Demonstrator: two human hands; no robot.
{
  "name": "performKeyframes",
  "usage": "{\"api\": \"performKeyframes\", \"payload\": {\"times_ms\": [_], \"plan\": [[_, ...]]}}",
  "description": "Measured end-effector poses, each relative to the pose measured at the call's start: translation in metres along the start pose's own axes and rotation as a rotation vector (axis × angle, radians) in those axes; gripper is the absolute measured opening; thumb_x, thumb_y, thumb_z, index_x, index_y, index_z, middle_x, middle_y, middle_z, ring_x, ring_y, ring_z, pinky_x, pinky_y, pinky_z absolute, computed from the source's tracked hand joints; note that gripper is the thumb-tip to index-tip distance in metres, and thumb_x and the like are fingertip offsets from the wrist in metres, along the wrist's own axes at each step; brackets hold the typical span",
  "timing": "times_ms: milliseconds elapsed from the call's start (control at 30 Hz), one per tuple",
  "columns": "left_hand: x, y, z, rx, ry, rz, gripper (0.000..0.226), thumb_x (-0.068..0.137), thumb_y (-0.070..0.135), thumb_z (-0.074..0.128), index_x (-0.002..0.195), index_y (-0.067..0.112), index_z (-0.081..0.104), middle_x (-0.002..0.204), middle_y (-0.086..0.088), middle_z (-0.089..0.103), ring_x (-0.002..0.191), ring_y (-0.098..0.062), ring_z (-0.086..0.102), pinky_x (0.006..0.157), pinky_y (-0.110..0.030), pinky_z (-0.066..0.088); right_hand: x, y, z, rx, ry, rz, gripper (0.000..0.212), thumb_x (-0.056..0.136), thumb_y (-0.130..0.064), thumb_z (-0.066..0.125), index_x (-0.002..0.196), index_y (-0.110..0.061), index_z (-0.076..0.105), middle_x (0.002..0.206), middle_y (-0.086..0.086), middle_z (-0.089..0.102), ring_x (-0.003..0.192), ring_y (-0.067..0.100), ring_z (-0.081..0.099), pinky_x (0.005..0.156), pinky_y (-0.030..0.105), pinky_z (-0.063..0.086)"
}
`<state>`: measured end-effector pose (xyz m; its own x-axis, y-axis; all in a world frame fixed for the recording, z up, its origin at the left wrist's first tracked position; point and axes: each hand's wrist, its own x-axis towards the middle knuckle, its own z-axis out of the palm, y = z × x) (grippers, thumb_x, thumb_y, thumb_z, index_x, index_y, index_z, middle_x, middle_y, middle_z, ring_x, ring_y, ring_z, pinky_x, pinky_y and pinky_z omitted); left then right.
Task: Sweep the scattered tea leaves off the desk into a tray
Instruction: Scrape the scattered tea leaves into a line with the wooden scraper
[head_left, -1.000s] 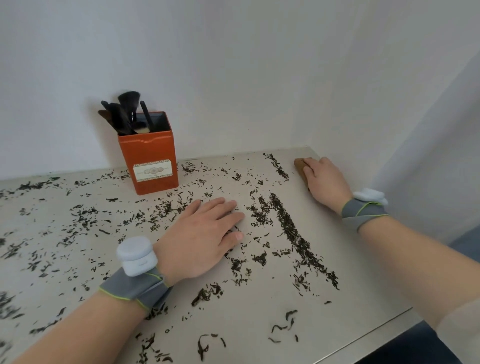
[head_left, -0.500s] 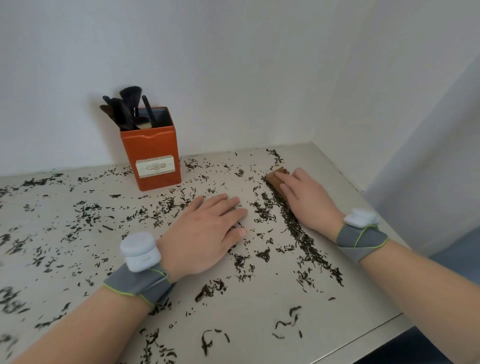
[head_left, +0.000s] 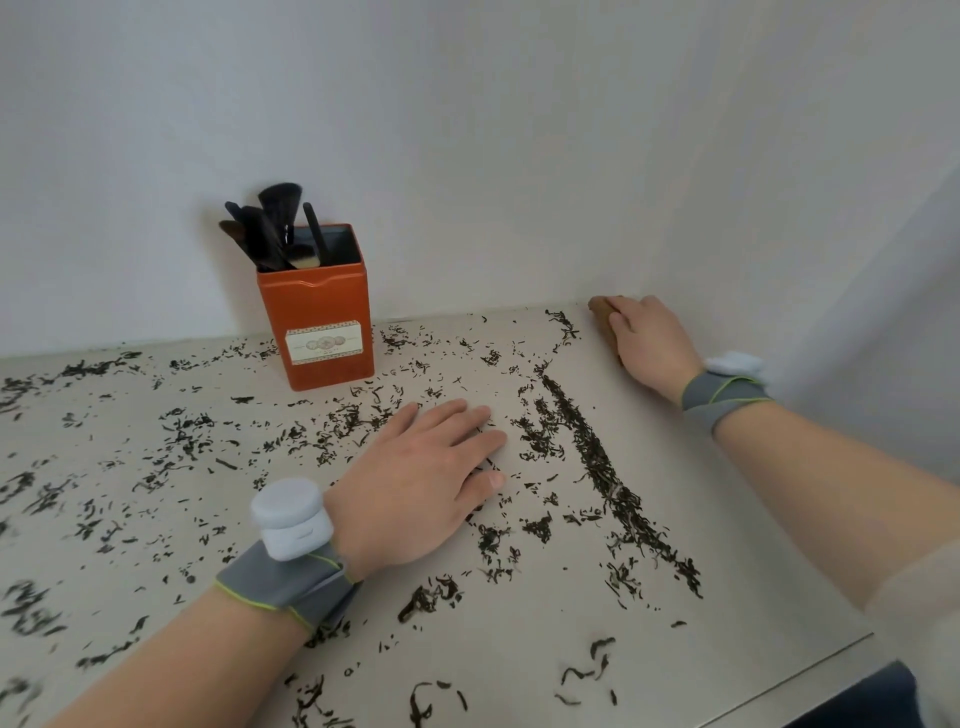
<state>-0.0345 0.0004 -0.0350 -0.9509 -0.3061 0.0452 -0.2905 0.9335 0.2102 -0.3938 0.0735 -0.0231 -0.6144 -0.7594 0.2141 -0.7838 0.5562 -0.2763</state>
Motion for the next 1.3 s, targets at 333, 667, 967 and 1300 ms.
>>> {"api": "performKeyframes", "payload": {"times_ms": [333,667,967,1300], "plan": [[-0.001,0.002,0.0,0.005,-0.006,-0.008,0.057,0.106,0.062,0.017,0.159,0.041,0.024,0.17,0.017,0.013,0.158,-0.008,0.001,0.129,-0.046,0.003,0.011,-0.044,0.035,-0.031,0.018,-0.104,0.043,0.108,-0.029,0.035,0.148,-0.02,0.048,0.115,0.016,0.05,0.096,0.039,0.058,0.079,0.036,0.04],[0.0,0.003,-0.002,0.009,-0.011,-0.004,0.057,0.106,0.06,0.018,0.159,0.04,0.025,0.171,0.015,0.013,0.158,-0.009,0.001,0.128,-0.048,0.004,-0.04,-0.074,0.03,0.05,-0.071,-0.357,0.043,0.108,-0.034,0.034,0.15,-0.029,0.044,0.102,-0.002,0.043,0.085,0.021,0.051,0.075,0.035,0.041],[-0.001,0.003,-0.003,0.002,-0.006,-0.005,0.057,0.106,0.06,0.019,0.159,0.039,0.026,0.171,0.015,0.014,0.158,-0.01,0.002,0.128,-0.048,0.003,-0.009,-0.033,0.004,0.076,0.054,-0.134,0.042,0.109,-0.028,0.035,0.148,-0.024,0.049,0.107,0.011,0.05,0.1,0.03,0.052,0.083,0.034,0.036],[-0.001,0.004,-0.005,-0.001,-0.018,-0.004,0.056,0.106,0.06,0.018,0.159,0.04,0.024,0.171,0.015,0.014,0.158,-0.009,0.0,0.128,-0.046,0.002,0.009,-0.066,0.033,-0.031,0.03,-0.071,0.04,0.108,-0.028,0.035,0.142,-0.015,0.052,0.12,0.019,0.051,0.1,0.042,0.059,0.085,0.042,0.046]]}}
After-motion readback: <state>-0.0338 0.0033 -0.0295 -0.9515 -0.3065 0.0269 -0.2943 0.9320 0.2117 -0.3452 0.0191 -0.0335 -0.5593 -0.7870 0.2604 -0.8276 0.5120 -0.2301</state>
